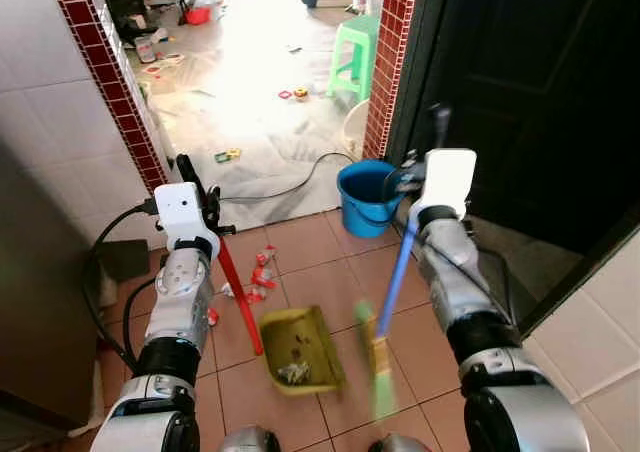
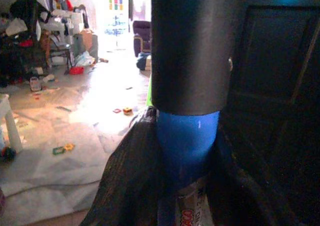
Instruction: Sweep floor
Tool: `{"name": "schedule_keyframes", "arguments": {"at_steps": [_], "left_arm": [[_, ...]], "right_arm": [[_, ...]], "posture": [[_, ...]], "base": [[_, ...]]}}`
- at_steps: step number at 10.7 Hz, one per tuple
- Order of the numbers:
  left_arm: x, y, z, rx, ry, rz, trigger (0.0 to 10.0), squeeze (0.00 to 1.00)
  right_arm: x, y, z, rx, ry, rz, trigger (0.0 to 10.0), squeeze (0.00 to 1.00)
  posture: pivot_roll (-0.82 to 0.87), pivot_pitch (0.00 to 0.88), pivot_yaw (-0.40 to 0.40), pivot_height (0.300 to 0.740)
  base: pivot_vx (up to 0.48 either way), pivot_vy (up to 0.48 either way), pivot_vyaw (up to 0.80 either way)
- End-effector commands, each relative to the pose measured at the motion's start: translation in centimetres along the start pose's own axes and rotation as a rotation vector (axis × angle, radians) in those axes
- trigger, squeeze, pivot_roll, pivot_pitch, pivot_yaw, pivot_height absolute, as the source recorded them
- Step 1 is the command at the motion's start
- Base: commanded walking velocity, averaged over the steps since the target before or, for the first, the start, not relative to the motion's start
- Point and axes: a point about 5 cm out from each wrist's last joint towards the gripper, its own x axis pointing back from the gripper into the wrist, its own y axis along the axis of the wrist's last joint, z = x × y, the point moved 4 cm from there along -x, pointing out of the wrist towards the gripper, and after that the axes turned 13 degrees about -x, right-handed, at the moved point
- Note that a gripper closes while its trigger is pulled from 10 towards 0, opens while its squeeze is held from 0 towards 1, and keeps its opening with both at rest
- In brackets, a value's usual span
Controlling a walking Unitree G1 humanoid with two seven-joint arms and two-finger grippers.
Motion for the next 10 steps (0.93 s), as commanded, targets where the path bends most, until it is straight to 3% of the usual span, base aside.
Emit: {"name": "schedule_keyframes", "arguments": {"at_steps": [1, 3, 4, 5, 6, 9, 10], "left_arm": [[-0.4, 1.3, -0.1, 0.014, 0.000, -0.041, 10.0, 0.00], [-0.4, 1.4, 0.2, 0.049, 0.021, -0.047, 10.0, 0.00], [-0.6, 2.5, 0.8, 0.052, 0.051, -0.084, 10.0, 0.00], [-1.0, 4.2, 1.9, 0.074, 0.108, -0.111, 10.0, 0.00], [-1.3, 6.6, 2.8, 0.100, 0.147, -0.177, 10.0, 0.00], [-1.6, 9.1, 4.3, 0.144, 0.195, -0.241, 10.0, 0.00], [-1.6, 10.7, 5.1, 0.211, 0.236, -0.261, 10.0, 0.00]], "right_arm": [[-0.8, 1.9, 1.0, -0.010, 0.026, -0.060, 10.0, 0.00], [-0.5, 1.6, 1.2, -0.014, 0.031, -0.060, 10.0, 0.00], [-0.2, 1.5, 0.9, 0.046, 0.039, -0.071, 10.0, 0.00], [0.1, 0.8, -0.6, 0.107, -0.004, -0.049, 10.0, 0.00], [0.2, 0.5, -1.8, 0.090, -0.041, -0.027, 10.0, 0.00], [0.2, 0.4, -3.5, 0.193, -0.100, -0.028, 10.0, 0.00], [0.3, 0.2, -4.0, 0.188, -0.119, -0.013, 10.0, 0.00]], "posture": [[-0.06, 0.000, 0.045, 0.740], [-0.06, 0.000, 0.047, 0.740], [-0.06, 0.000, 0.047, 0.740], [-0.06, 0.000, 0.047, 0.740], [-0.06, 0.000, 0.046, 0.740], [-0.07, 0.000, 0.044, 0.740], [-0.07, 0.000, 0.044, 0.740]], "base": [[0.000, 0.000, 0.00], [0.249, 0.000, 0.00], [0.262, 0.000, 0.00], [0.259, 0.000, 0.00], [0.296, 0.000, 0.00], [0.379, 0.000, 0.00], [0.405, 0.000, 0.00]]}}
